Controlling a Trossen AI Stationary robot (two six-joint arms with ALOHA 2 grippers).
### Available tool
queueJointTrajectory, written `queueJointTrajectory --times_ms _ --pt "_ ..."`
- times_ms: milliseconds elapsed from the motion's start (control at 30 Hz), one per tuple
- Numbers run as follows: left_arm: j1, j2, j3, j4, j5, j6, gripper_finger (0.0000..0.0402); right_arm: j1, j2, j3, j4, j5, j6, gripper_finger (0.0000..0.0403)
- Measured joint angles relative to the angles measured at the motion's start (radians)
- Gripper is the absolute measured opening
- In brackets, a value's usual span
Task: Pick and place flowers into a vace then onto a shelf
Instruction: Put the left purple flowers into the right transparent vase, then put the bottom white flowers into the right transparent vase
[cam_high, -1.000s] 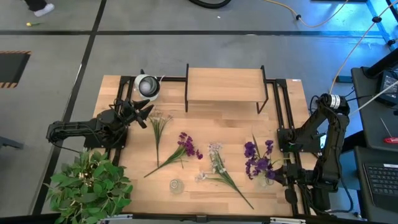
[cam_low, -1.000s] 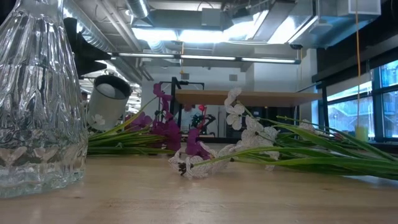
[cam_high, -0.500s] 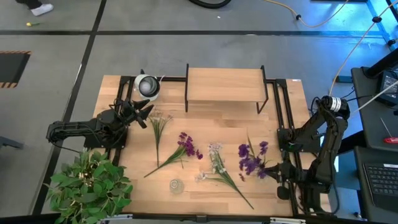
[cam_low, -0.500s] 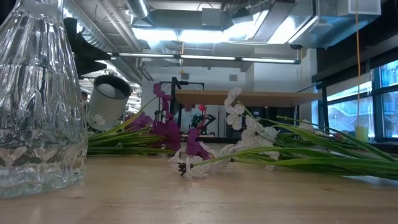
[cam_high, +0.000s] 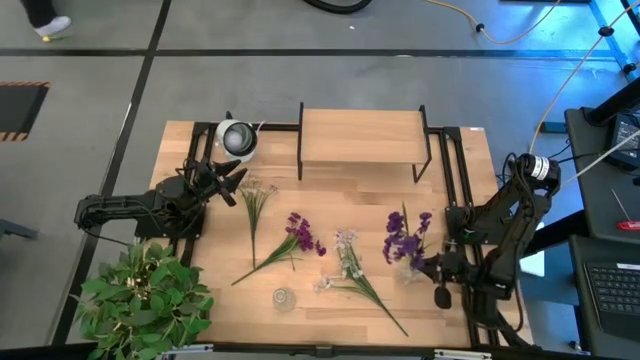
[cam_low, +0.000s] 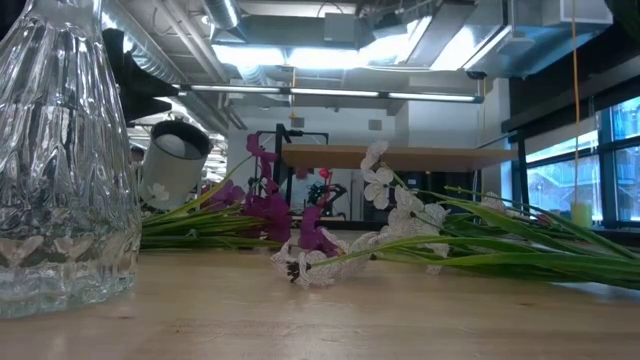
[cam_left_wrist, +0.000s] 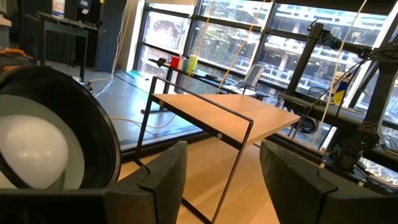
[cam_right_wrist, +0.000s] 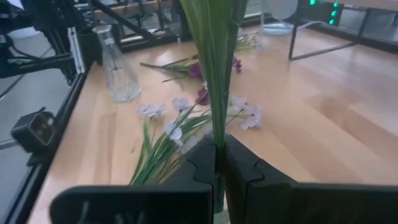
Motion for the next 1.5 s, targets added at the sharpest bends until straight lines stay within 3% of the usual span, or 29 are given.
queueJointTrajectory --times_ms 367,767,967,1333,1500 --pt "0.000 0.000 0.000 0.000 -0.001 0.021 0.0196 -0.017 -0.003 0.001 0.017 -0.008 -0.003 0.0018" --pt "0.000 0.000 0.000 0.000 -0.001 0.021 0.0196 -0.017 -0.019 0.007 0.013 -0.030 -0.004 0.0122" --pt "0.000 0.000 0.000 0.000 -0.001 0.021 0.0196 -0.016 -0.051 0.075 -0.091 -0.056 -0.003 0.0139" --pt "0.000 0.000 0.000 0.000 -0.001 0.021 0.0196 -0.013 -0.116 0.258 -0.312 -0.390 -0.003 0.0140" --pt "0.000 0.000 0.000 0.000 -0.001 0.021 0.0196 -0.012 -0.126 0.360 -0.410 -0.472 -0.009 0.0140"
